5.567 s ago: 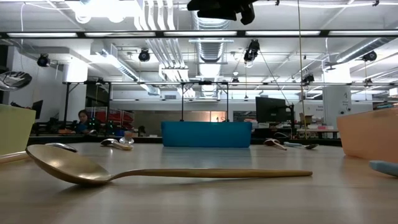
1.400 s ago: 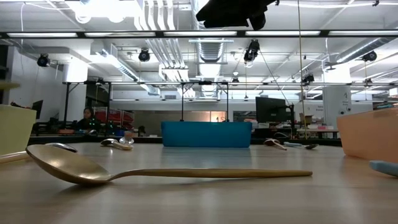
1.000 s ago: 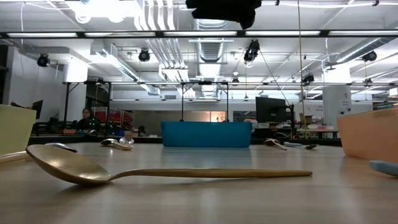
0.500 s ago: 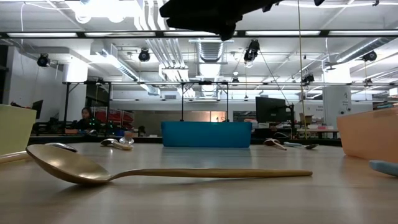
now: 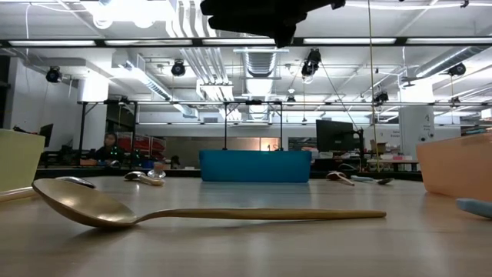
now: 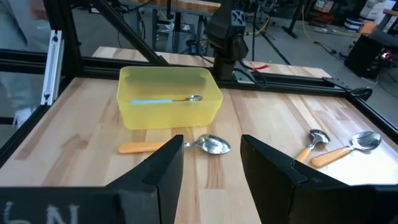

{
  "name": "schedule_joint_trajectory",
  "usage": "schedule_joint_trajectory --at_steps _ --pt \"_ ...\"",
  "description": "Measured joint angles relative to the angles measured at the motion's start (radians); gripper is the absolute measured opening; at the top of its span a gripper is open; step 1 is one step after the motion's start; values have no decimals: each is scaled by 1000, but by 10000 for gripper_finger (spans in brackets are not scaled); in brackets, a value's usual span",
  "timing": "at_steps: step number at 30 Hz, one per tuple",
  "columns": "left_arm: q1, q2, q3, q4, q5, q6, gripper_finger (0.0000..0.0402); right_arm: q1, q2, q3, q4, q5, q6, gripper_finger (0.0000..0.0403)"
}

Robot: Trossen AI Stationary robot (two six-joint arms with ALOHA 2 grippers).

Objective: Sort silverware by color (type)
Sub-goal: Put the blue spoon into the yellow bin

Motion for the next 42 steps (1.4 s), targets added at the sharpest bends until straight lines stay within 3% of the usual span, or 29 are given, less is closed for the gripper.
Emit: schedule_joint_trajectory --at_steps 4,9,17,24,27,32,42 --pt "67 3 -33 33 113 52 11 3 0 0 -14 0 0 150" --pt "133 -28 -193 277 249 105 11 6 0 -1 -19 0 0 150" --pt "153 -123 -530 811 328 106 11 6 0 -1 0 -19 7 150" --pt "155 -132 -746 1168 329 90 11 6 41 -1 220 -190 -81 150" --pt "155 -132 -800 1220 330 73 11 6 81 0 346 -252 -118 150" --pt "155 -132 -834 1242 326 66 11 5 159 59 464 -259 -150 150" --pt "155 -132 -834 1241 325 76 11 3 309 305 376 -267 -204 150"
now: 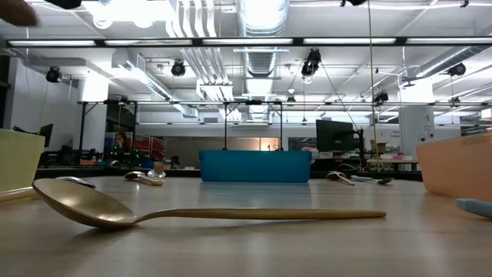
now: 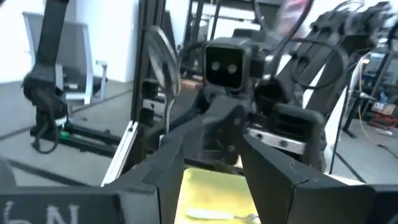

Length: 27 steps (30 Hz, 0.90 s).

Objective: Sort silverware by color (type)
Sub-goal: Put the blue spoon into the yellow bin

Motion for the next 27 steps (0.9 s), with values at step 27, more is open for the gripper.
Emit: schedule_joint_trajectory --at_steps 27 --pt "51 0 -2 -69 -47 -1 16 -8 28 125 -177 -121 37 150"
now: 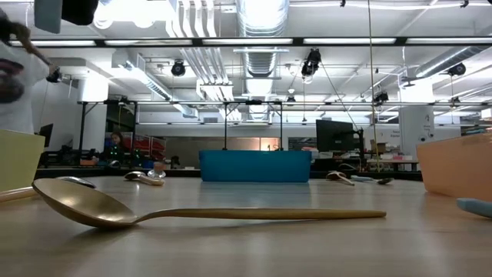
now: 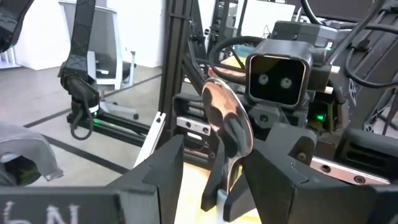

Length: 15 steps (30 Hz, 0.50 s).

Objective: Sort silverware by color (type)
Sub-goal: Put the blue spoon into the yellow bin

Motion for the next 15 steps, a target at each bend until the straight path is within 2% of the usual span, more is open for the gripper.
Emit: schedule_joint_trajectory --at_steps 9,15 --pt "10 0 2 1 -5 0 17 -3 0 0 0 0 0 146" --pt "10 0 2 1 -3 0 17 -5 0 0 0 3 -1 102"
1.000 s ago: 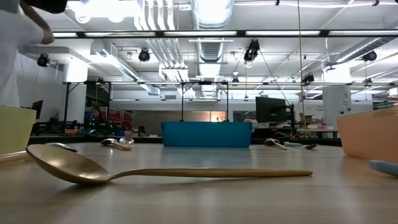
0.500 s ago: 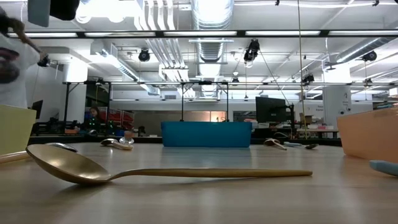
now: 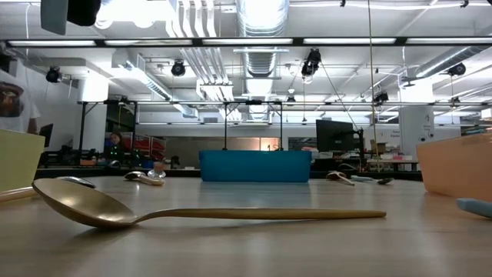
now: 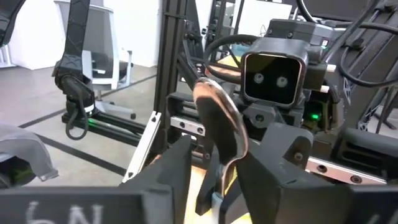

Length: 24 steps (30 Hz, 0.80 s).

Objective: Sort silverware by color (type)
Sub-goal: Put the blue spoon into the yellow bin

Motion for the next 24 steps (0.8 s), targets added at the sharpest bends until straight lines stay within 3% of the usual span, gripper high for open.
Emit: schedule_joint_trajectory --at_steps 9,17,24 --pt "-2 0 0 2 7 1 17 0 0 0 -7 -9 -35 14" --pt "-1 0 0 4 0 -30 27 1 0 0 -9 -12 -36 9" --pt "0 0 0 4 -49 -60 76 1 2 0 -12 -7 -39 8"
